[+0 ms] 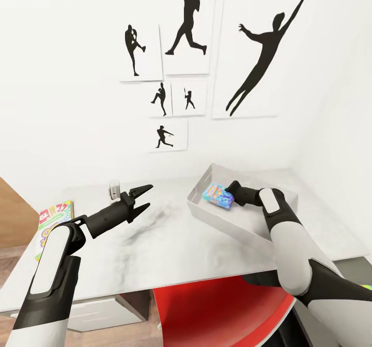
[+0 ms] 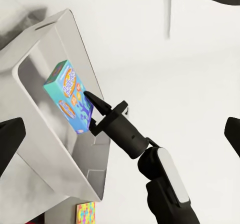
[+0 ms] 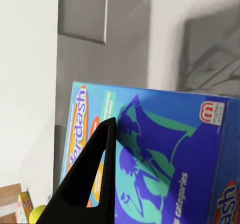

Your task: Put all the toys in the child's room - the three board games (two on the bed and one on the table), the two jigsaw puzzles on the table, and the tennis ball on the table - inside the toy box on the table in the child's room.

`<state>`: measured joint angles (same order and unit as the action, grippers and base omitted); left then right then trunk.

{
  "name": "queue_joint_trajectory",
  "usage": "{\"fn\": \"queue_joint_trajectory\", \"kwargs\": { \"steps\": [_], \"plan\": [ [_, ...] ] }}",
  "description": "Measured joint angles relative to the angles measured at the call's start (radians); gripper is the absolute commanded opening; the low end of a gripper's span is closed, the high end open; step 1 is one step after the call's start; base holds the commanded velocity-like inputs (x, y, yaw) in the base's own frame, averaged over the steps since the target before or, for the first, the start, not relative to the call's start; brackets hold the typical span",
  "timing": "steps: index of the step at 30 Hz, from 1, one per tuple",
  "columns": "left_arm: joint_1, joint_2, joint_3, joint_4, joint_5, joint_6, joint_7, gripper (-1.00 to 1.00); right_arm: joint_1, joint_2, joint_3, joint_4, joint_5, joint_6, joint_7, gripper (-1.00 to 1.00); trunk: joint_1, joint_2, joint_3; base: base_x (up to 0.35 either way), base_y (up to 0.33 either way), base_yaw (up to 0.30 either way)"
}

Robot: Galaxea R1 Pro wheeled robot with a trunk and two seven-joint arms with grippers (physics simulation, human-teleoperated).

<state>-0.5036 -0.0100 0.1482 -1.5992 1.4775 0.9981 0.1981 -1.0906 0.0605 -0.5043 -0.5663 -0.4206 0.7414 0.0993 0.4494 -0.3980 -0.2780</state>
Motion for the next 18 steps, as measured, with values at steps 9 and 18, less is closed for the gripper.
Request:
{"fn": "queue_joint_trajectory", "kwargs": {
  "steps": [9, 18],
  "plan": [
    [0.0, -0.001, 0.0, 0.0, 0.0, 0.0, 0.001, 1.0, 0.0, 0.005, 0.053, -0.002, 0.001, -0.002, -0.001, -1.0, 0.0, 0.0, 0.0, 0.0, 0.0, 0.0],
    [0.0, -0.001, 0.0, 0.0, 0.0, 0.0, 0.001, 1.0, 0.0, 0.007, 0.089, -0.002, 0.001, -0.003, -0.002, -1.0, 0.0, 0.0, -0.001, 0.0, 0.0, 0.0]
  ]
}}
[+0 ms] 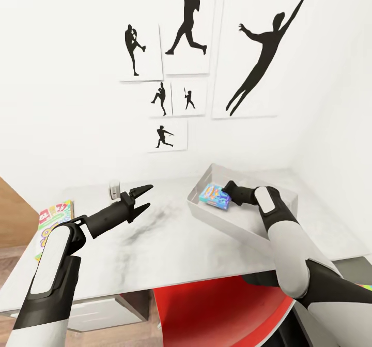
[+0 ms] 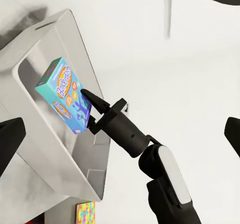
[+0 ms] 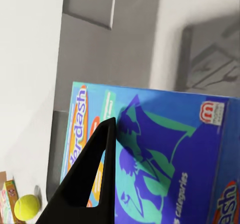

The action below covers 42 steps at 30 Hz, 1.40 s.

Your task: Put all the toys in the child's room - the three board games (two on the bed and one on the table), the two jigsaw puzzles on the table, and the tennis ball on the table - inside the toy box on the table in the child's room.

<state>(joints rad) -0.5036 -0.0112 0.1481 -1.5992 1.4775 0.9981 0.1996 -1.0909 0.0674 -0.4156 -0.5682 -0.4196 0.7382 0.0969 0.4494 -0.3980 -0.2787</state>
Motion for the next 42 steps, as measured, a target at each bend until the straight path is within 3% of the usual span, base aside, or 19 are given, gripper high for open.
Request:
{"fn": "queue_joint_trajectory", "kwargs": {
  "steps": [23, 42],
  "plan": [
    [0.0, 0.0, 0.0, 0.0, 0.0, 0.0, 0.0, 1.0, 0.0, -0.002, 0.007, -0.001, 0.0, 0.0, 0.0, -1.0, 0.0, 0.0, -0.004, 0.0, 0.0, 0.0],
    [0.0, 0.0, 0.0, 0.0, -0.002, 0.0, 0.001, 1.0, 0.0, -0.001, 0.007, 0.0, -0.002, 0.0, -0.002, -1.0, 0.0, 0.0, -0.03, 0.0, 0.0, 0.0]
  ]
}}
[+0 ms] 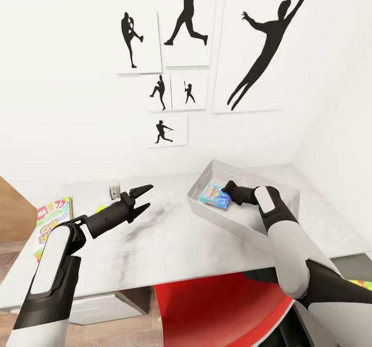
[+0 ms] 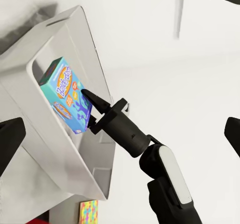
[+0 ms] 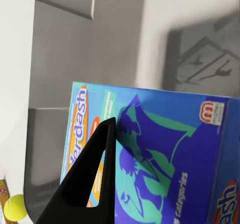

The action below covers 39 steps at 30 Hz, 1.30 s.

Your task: Put all the toys in the child's room - the three board games (two on the bed and one on the table), the two jigsaw puzzles on the table, and the tennis ball on the table - inside the toy box on the table in the child's room.

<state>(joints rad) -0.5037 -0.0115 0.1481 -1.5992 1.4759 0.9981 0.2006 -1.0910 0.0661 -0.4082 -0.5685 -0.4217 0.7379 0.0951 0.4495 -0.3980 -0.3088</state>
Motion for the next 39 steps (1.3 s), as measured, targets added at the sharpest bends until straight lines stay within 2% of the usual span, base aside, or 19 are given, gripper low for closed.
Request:
{"fn": "queue_joint_trajectory", "kwargs": {
  "steps": [15, 39],
  "plan": [
    [0.0, 0.0, 0.0, 0.0, -0.001, 0.0, 0.001, 1.0, 0.0, 0.0, 0.0, -0.001, 0.001, 0.0, 0.0, -1.0, 0.0, 0.0, -0.023, 0.0, 0.0, 0.0],
    [0.0, 0.0, 0.0, 0.0, 0.0, 0.0, 0.002, 1.0, 0.001, 0.0, 0.0, -0.001, -0.001, 0.0, 0.0, -1.0, 0.0, 0.0, -0.027, 0.0, 0.0, 0.0]
  ]
}}
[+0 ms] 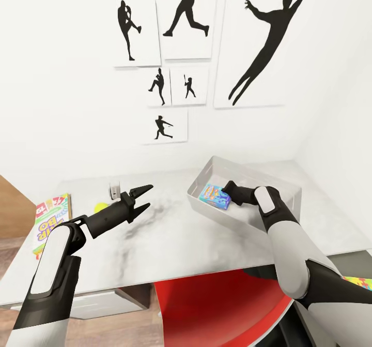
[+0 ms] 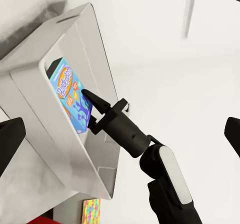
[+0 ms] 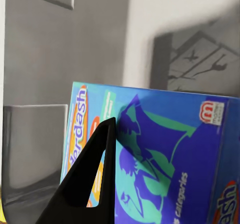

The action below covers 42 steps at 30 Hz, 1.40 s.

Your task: Put all the toys in the child's room - the three board games (two on the bed and one on the table), the two jigsaw puzzles on the table, and the tennis ball on the table - inside the toy box on the table in the child's room.

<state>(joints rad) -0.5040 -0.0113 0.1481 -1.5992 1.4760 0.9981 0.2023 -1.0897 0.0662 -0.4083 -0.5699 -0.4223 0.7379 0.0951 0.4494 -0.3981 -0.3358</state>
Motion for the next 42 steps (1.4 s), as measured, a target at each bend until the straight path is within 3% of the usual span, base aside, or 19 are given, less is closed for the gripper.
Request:
{"fn": "queue_joint_trajectory", "kwargs": {
  "steps": [25, 42],
  "plan": [
    [-0.001, -0.001, -0.015, 0.0, 0.0, 0.0, 0.003, 1.0, 0.001, 0.0, -0.001, 0.0, -0.006, -0.002, 0.002, -1.0, 0.0, 0.0, 0.0, 0.0, 0.0, 0.0],
    [-0.002, 0.0, -0.022, 0.0, -0.001, 0.0, 0.005, 1.0, 0.005, 0.0, -0.004, 0.0, -0.008, -0.047, 0.009, -1.0, 0.0, 0.0, 0.0, 0.0, 0.0, 0.0]
  ]
}}
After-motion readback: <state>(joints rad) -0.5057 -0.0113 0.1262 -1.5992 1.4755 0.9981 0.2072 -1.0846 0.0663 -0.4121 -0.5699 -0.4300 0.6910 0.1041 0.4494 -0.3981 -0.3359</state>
